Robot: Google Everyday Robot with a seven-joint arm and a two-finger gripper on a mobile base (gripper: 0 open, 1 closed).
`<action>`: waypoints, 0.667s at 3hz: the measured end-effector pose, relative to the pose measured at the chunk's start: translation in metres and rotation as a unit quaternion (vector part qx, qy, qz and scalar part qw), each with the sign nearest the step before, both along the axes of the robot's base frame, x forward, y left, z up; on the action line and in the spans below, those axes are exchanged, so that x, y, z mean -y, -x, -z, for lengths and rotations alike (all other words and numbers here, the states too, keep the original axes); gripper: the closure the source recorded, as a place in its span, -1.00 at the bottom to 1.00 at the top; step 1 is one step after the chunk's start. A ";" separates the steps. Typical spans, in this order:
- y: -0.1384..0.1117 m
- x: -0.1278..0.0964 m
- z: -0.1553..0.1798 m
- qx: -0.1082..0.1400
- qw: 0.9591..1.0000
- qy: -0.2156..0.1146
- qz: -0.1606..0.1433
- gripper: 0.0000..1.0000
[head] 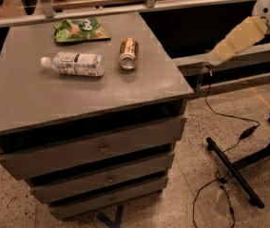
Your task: Place orange can upright
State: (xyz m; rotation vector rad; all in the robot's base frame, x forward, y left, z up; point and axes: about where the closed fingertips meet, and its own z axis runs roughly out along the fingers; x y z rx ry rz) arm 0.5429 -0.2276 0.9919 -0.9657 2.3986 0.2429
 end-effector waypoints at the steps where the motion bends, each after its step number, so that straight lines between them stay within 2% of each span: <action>1: -0.022 -0.008 0.005 -0.033 0.993 -0.099 0.059 -1.00; 2: -0.040 -0.024 0.009 -0.064 0.979 -0.163 0.102 -1.00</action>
Offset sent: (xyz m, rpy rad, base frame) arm 0.0615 0.0393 -0.0102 0.4867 0.2071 -0.3277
